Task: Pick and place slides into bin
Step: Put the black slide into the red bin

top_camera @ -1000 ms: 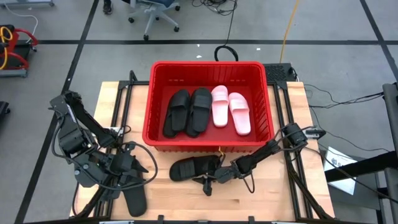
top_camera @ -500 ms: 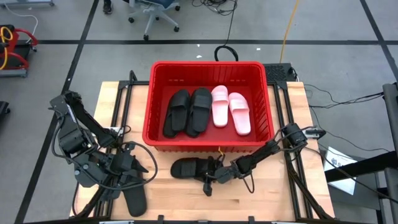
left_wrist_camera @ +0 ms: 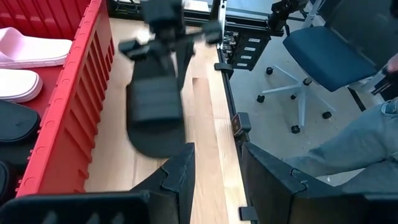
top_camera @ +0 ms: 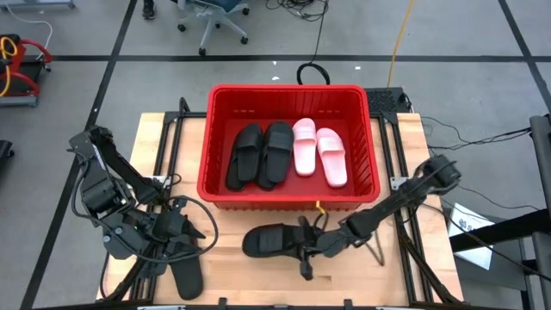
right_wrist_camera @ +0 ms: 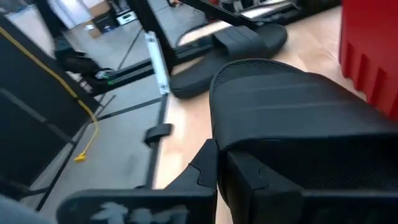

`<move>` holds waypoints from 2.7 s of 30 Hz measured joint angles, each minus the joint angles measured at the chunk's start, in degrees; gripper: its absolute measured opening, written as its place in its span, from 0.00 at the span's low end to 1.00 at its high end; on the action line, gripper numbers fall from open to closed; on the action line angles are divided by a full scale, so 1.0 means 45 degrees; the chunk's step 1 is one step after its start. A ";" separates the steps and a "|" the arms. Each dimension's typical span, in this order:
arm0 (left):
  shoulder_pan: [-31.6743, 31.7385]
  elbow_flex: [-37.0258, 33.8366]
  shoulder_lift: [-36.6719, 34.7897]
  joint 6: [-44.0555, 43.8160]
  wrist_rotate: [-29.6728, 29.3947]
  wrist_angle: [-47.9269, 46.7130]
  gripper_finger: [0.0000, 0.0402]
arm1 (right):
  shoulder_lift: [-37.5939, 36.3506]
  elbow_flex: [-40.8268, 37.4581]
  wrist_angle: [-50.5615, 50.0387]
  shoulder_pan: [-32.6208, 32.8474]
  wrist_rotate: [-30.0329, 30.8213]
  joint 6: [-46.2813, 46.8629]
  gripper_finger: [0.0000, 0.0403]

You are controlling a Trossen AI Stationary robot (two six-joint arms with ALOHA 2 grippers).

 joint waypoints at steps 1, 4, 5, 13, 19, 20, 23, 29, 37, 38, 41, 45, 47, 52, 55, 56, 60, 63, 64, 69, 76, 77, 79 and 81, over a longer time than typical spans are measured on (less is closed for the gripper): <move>-0.0001 0.0000 0.0000 0.0003 -0.0010 -0.0003 0.32 | -0.0352 0.0000 -0.0247 0.0131 0.0004 -0.0002 0.00; -0.0001 0.0000 0.0000 0.0003 -0.0017 -0.0003 0.32 | -0.1378 0.0000 -0.0431 0.0507 0.0145 -0.0193 0.00; 0.0001 0.0000 0.0000 0.0003 -0.0017 -0.0003 0.32 | -0.1704 0.0000 -0.0427 0.0639 0.0355 -0.0273 0.00; 0.0001 0.0000 0.0000 0.0008 -0.0031 -0.0008 0.32 | -0.3957 0.0000 -0.0553 0.1439 0.2790 -0.2144 0.00; 0.0002 0.0000 0.0000 0.0008 -0.0363 -0.0008 0.32 | -0.5476 0.0000 -0.0425 0.1539 0.5336 -0.4621 0.00; 0.0002 0.0000 0.0000 0.0013 -0.0371 -0.0008 0.32 | -0.5687 0.0000 -0.0332 0.1512 0.5955 -0.5024 0.00; 0.0002 0.0000 0.0000 -0.0005 -0.0375 -0.0003 0.32 | -0.6143 0.0005 0.0017 0.1372 0.8097 -0.5951 0.00; 0.0002 0.0000 0.0000 -0.0040 -0.0721 -0.0003 0.32 | -0.6291 0.0005 0.0169 0.0535 1.2597 -0.6075 0.00; 0.0002 0.0000 0.0000 0.0055 -0.0731 -0.0003 0.32 | -0.5886 0.0000 0.0185 -0.1930 1.4837 -0.4971 0.00; 0.0002 0.0000 0.0000 0.0119 -0.0731 -0.0003 0.32 | -0.5842 0.0008 0.0225 -0.2290 1.5035 -0.4728 0.00; 0.0002 0.0000 0.0000 0.0279 -0.0727 -0.0003 0.32 | -0.5620 -0.0065 0.0193 -0.3287 1.5014 -0.4391 0.00; 0.0002 0.0000 0.0000 0.0653 -0.0726 -0.0008 0.32 | -0.5173 -0.0583 0.0172 -0.4384 1.4730 -0.3023 0.00; 0.0002 0.0000 0.0000 0.0786 -0.0726 -0.0008 0.32 | -0.4892 -0.0952 0.0186 -0.4835 1.4396 -0.2225 0.00; 0.0002 0.0000 0.0000 0.0989 -0.0724 -0.0008 0.32 | -0.4329 -0.1940 0.0215 -0.5656 1.4295 -0.1015 0.00; 0.0002 0.0000 0.0000 0.1028 -0.0721 -0.0008 0.32 | -0.4125 -0.2460 0.0203 -0.6059 1.4286 -0.0169 0.00; 0.0002 0.0000 0.0000 0.1028 -0.0721 -0.0008 0.32 | -0.4025 -0.2596 0.0275 -0.6183 1.4282 0.0096 0.00; 0.0002 0.0000 0.0000 0.1028 -0.0697 -0.0018 0.32 | -0.3679 -0.3067 0.0327 -0.6719 1.3634 0.1025 0.00; 0.0002 0.0000 0.0000 0.1028 -0.0692 -0.0032 0.32 | -0.3203 -0.3162 0.0291 -0.7129 1.2411 0.1160 0.00; 0.0002 0.0000 -0.0005 0.1028 -0.0692 -0.0042 0.32 | -0.2995 -0.3167 0.0291 -0.7246 1.2114 0.1162 0.00; 0.0002 0.0000 -0.0003 0.1101 -0.0687 -0.0047 0.32 | -0.2358 -0.3167 0.0080 -0.7633 1.1889 0.1181 0.00; 0.0002 0.0000 0.0000 0.1339 -0.0682 -0.0114 0.32 | -0.2239 -0.3172 -0.1490 -0.7940 1.1599 0.1352 0.00; 0.0002 0.0000 0.0000 0.1383 -0.0682 -0.0120 0.32 | -0.2243 -0.3172 -0.1620 -0.7954 1.1600 0.1469 0.00; 0.0002 0.0000 0.0000 0.1387 -0.0682 -0.0115 0.32 | -0.2233 -0.3172 -0.1681 -0.7956 1.1598 0.1519 0.00; 0.0002 0.0000 -0.0004 0.1382 -0.0682 -0.0119 0.32 | -0.2239 -0.3172 -0.1654 -0.7956 1.1559 0.1531 0.01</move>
